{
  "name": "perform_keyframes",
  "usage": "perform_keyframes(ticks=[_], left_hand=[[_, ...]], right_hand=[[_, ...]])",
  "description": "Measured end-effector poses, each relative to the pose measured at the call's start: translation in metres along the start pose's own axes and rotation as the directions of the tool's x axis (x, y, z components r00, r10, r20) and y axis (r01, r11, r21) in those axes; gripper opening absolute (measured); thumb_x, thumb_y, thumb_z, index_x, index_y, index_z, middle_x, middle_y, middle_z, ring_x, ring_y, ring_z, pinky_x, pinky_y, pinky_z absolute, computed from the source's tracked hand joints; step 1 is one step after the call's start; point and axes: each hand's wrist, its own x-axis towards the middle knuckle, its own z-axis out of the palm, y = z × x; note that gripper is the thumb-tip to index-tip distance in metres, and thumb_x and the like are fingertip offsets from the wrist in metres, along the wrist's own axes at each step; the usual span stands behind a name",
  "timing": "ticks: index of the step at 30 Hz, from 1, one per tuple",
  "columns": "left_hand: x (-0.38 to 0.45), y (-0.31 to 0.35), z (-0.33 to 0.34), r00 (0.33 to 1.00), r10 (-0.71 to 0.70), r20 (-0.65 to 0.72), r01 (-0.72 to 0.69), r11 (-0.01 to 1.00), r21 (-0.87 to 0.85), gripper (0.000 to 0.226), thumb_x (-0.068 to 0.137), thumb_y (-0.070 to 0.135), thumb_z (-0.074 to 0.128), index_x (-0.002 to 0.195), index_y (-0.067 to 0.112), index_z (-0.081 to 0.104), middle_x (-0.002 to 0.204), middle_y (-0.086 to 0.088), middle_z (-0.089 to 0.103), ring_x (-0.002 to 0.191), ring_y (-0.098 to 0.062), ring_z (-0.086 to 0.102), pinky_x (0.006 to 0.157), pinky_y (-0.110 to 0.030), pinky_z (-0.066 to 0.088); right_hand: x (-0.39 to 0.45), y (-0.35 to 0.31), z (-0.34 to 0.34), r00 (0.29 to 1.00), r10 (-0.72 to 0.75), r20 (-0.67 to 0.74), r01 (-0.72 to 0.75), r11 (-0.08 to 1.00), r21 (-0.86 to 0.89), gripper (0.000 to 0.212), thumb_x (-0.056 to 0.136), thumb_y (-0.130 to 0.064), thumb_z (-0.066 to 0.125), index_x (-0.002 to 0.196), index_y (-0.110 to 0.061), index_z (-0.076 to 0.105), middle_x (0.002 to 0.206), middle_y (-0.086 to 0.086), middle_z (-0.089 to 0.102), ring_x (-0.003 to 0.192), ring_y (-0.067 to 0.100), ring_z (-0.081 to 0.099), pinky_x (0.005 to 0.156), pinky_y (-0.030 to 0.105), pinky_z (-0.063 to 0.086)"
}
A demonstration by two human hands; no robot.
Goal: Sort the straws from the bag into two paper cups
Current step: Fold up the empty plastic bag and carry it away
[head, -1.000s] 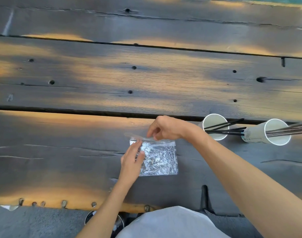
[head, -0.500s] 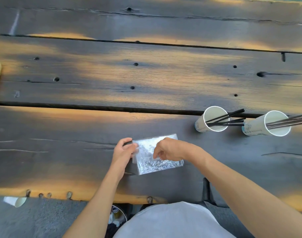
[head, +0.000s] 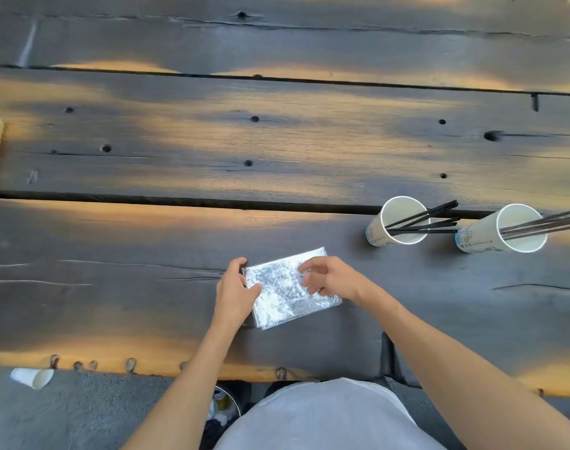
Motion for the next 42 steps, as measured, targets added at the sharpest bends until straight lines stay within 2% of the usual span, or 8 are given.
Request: perform_keyframes(ticks=[6,15,19,22,27,34,39,42], left_hand=[[-0.01,-0.007,0.005,1.0,0.02,0.02,-0.022,0.99,0.138,0.065,0.087,0.029,0.073,0.142,0.032,0.04,0.124,0.004,0.046,0.106,-0.018,0.055,0.084,-0.037,0.05],[-0.023,-0.001,0.017,0.999,0.041,-0.023,-0.037,0.985,0.167,0.063,0.088,0.032,0.073,0.142,0.03,0.04,0.123,0.002,0.045,0.107,-0.019,0.055,0.085,-0.041,0.053],[-0.022,0.001,0.021,0.995,-0.002,-0.103,-0.008,0.996,-0.094,0.039,0.096,0.018,0.06,0.134,0.02,0.053,0.092,-0.003,0.065,0.082,-0.017,0.063,0.072,-0.032,0.05],[-0.024,-0.001,0.021,0.994,-0.081,-0.08,0.063,0.978,-0.2,0.03,0.096,0.011,0.056,0.124,0.019,0.061,0.079,-0.003,0.069,0.08,-0.02,0.067,0.078,-0.039,0.053],[-0.029,-0.002,0.028,0.997,-0.065,-0.044,0.057,0.984,-0.166,0.026,0.088,0.013,0.071,0.111,0.024,0.064,0.07,0.003,0.07,0.075,-0.004,0.064,0.064,-0.016,0.042],[-0.037,0.008,0.042,0.998,-0.039,-0.045,0.04,0.999,0.017,0.032,0.077,0.016,0.083,0.092,0.026,0.056,0.07,0.006,0.061,0.084,-0.019,0.056,0.069,-0.037,0.048],[-0.036,0.02,0.046,0.99,-0.123,-0.064,0.126,0.991,0.042,0.051,0.077,0.013,0.079,0.119,0.021,0.051,0.076,0.005,0.059,0.099,-0.025,0.053,0.08,-0.043,0.049],[-0.032,0.025,0.044,0.984,-0.169,-0.051,0.167,0.985,-0.04,0.053,0.081,0.014,0.075,0.126,0.02,0.049,0.077,0.003,0.059,0.098,-0.027,0.058,0.081,-0.042,0.051]], right_hand=[[-0.002,0.014,0.0,0.996,0.085,-0.035,-0.072,0.961,0.266,0.031,0.095,-0.017,0.058,0.125,-0.021,0.056,0.106,0.011,0.075,0.08,0.02,0.072,0.081,0.039,0.055],[0.001,0.001,0.023,0.995,0.09,-0.035,-0.059,0.852,0.519,0.04,0.086,-0.019,0.061,0.126,-0.023,0.055,0.104,0.008,0.077,0.086,0.027,0.075,0.075,0.034,0.058],[0.008,-0.006,0.036,0.995,0.093,-0.024,-0.065,0.833,0.55,0.042,0.083,-0.021,0.063,0.124,-0.023,0.057,0.103,0.007,0.078,0.085,0.026,0.076,0.076,0.036,0.057],[0.01,-0.008,0.04,0.995,0.102,-0.014,-0.078,0.837,0.541,0.043,0.08,-0.022,0.065,0.123,-0.023,0.058,0.101,0.006,0.078,0.086,0.026,0.076,0.075,0.036,0.057],[0.011,-0.005,0.042,0.992,0.127,-0.007,-0.102,0.824,0.558,0.042,0.083,-0.02,0.063,0.124,-0.02,0.056,0.103,0.008,0.078,0.088,0.028,0.076,0.075,0.035,0.056],[0.009,0.002,0.04,0.987,0.159,-0.029,-0.125,0.862,0.491,0.041,0.08,-0.02,0.065,0.121,-0.022,0.058,0.104,0.006,0.078,0.089,0.025,0.075,0.085,0.04,0.057],[0.005,0.002,0.032,0.941,0.126,-0.315,0.022,0.904,0.427,0.034,0.089,-0.002,0.045,0.119,-0.011,0.059,0.092,0.012,0.073,0.07,0.021,0.069,0.064,0.033,0.055],[-0.006,0.008,0.022,0.843,0.047,-0.536,0.028,0.991,0.13,0.028,0.092,-0.004,0.043,0.11,-0.011,0.063,0.085,0.004,0.068,0.068,0.017,0.062,0.061,0.028,0.055]])
